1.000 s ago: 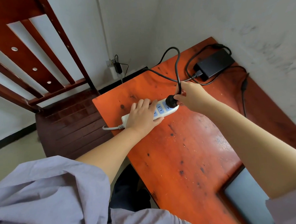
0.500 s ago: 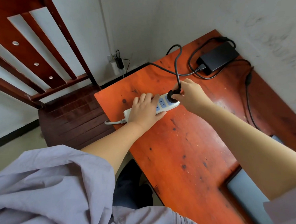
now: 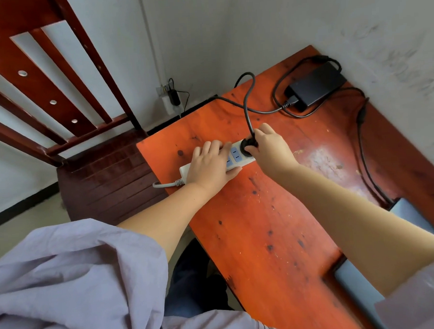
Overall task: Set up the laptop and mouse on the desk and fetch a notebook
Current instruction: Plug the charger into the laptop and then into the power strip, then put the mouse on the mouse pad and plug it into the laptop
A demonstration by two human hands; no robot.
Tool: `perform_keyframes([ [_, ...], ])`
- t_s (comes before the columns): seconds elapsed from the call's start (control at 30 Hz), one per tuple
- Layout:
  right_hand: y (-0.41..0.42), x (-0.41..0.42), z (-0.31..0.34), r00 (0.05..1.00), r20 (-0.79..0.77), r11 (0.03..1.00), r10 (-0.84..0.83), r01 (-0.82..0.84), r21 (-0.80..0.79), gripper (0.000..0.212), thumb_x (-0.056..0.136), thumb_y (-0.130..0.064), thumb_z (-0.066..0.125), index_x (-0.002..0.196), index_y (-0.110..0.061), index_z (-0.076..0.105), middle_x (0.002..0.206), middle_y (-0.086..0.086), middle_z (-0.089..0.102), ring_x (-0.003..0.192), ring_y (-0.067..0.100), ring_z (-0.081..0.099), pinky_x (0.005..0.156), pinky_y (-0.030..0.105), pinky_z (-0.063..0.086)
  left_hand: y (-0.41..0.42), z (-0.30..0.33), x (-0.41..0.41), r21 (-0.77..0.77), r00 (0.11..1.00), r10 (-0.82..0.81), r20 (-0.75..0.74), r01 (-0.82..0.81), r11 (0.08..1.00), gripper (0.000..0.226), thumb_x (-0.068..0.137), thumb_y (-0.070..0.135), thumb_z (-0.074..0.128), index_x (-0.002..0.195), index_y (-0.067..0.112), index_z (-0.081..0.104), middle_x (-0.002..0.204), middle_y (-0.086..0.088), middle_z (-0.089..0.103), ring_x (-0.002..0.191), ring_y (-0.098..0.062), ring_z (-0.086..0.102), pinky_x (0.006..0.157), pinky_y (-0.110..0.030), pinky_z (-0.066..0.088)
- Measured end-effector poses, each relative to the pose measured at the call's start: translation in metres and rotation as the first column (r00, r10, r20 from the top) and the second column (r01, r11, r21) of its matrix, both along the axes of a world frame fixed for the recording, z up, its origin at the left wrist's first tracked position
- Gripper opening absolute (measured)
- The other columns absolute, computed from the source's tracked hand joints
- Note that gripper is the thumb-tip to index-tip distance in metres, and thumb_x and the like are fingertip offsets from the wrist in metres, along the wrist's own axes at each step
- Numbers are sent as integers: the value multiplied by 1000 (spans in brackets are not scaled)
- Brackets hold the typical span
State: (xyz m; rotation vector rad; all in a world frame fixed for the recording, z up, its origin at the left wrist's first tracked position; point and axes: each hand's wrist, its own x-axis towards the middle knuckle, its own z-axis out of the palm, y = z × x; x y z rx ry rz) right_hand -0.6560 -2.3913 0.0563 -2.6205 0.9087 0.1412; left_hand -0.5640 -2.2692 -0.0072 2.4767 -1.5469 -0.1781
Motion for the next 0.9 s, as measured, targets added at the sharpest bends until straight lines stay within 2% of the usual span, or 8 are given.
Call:
perform_keyframes([
  [0.13, -4, 4, 1, 1000, 1, 1000, -2, 2, -5, 19, 92, -17, 51, 105, -3, 54, 98, 10, 42, 79, 30, 54, 68, 36, 47, -2, -2, 3, 5, 1000, -7, 16, 6, 1000, 64, 86, 56, 47, 135, 15, 41, 114, -8, 54, 105, -27, 49, 88, -41, 38],
  [0.27, 2, 3, -1, 996, -3, 996, -91, 91, 22, 23, 91, -16, 53, 111, -4, 54, 108, 13, 46, 86, 32, 56, 69, 35, 46, 0, -1, 2, 43, 1000, -15, 3, 15, 999, 66, 86, 58, 45, 137, 17, 38, 115, -7, 53, 106, -26, 47, 89, -40, 39],
  [0.4, 10, -23, 4, 981, 122, 954, -151, 112, 279, 48, 88, -15, 57, 133, -11, 41, 127, 11, 47, 109, 28, 51, 86, 31, 42, 1, 8, 3, 116, 999, -3, -40, 8, 993, 66, 86, 51, 53, 140, 18, 34, 121, -6, 50, 111, -26, 45, 90, -40, 38],
  [0.47, 15, -58, 5, 969, 165, 936, -185, 123, 328, 54, 88, -13, 56, 137, -15, 37, 131, 9, 49, 116, 24, 50, 92, 31, 41, 7, 16, -3, 56, 1000, -19, 20, 18, 998, 60, 81, 40, 65, 132, 16, 44, 118, -8, 53, 106, -29, 51, 85, -42, 43],
  [0.57, 19, -129, 4, 925, 184, 926, -332, 283, 249, 42, 91, -11, 50, 133, -12, 44, 124, 11, 54, 113, 24, 54, 97, 35, 44, 14, 19, -25, -127, 978, -178, 106, 190, 973, 45, 73, 25, 73, 113, 13, 56, 105, -11, 61, 92, -31, 59, 78, -45, 50],
  [0.7, 31, -216, 10, 769, 305, 827, -562, 531, 186, 28, 89, -3, 49, 115, -6, 61, 111, 12, 62, 101, 29, 61, 90, 41, 49, -10, 30, -83, -139, 855, -513, 74, 518, 844, 38, 78, 32, 44, 108, 16, 62, 103, -6, 65, 94, -25, 62, 85, -37, 45],
  [0.83, 51, -283, 25, 596, 405, 684, -694, 721, 110, 24, 85, 3, 53, 103, -6, 66, 95, 9, 65, 86, 24, 63, 77, 35, 50, -62, 52, -154, -111, 663, -748, 25, 745, 657, 34, 73, 23, 69, 106, 13, 66, 99, -8, 68, 90, -28, 66, 80, -38, 53],
  [0.9, 64, -313, 32, 436, 468, 539, -768, 835, 106, 23, 83, 5, 54, 97, -7, 67, 92, 5, 64, 82, 21, 61, 75, 29, 47, -83, 62, -191, -102, 545, -838, -3, 834, 543, 37, 69, 20, 76, 103, 11, 66, 96, -10, 69, 87, -30, 66, 76, -38, 54],
])
